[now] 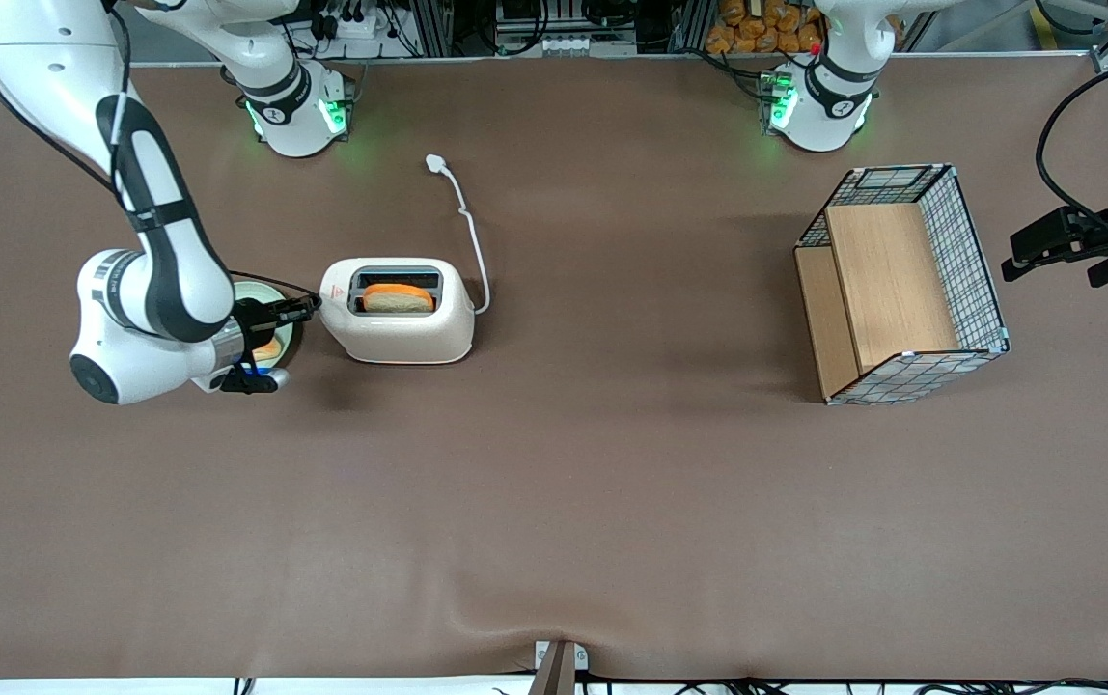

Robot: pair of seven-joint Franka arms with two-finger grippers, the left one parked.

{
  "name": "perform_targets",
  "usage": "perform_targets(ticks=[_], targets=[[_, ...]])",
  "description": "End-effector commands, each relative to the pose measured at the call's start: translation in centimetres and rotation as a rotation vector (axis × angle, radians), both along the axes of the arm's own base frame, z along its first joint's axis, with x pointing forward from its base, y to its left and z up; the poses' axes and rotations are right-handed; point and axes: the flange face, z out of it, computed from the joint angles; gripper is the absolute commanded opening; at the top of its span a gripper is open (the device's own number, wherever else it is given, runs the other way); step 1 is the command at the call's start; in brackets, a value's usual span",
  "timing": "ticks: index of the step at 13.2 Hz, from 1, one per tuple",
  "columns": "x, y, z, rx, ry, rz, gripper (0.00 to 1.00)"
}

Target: Press toaster button with right arm

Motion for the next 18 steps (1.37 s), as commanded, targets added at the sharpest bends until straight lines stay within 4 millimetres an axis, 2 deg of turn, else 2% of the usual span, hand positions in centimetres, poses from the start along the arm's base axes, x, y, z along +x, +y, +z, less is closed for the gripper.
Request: perform_targets(ticks=[1, 3, 8, 10, 13, 15, 18], targets=[[-0.4, -1.2, -0.7, 0.053, 0.000, -0.045, 0.00], [-0.9, -2.0, -1.4, 0.112, -0.003, -0.074, 0.00], [-1.3, -2.2, -2.0, 0.136, 0.009, -0.101, 0.00], [-1.4, -3.6, -3.4, 0.157, 0.036, -0.151, 0.00], [-1.8, -4.6, -5.2, 0.206, 0.045, -0.168, 0.00], [-1.7, -4.6, -5.2, 0.214, 0.047, -0.179, 0.00], [-2.1, -5.1, -6.5, 0.242, 0.066, -0.202, 0.00]])
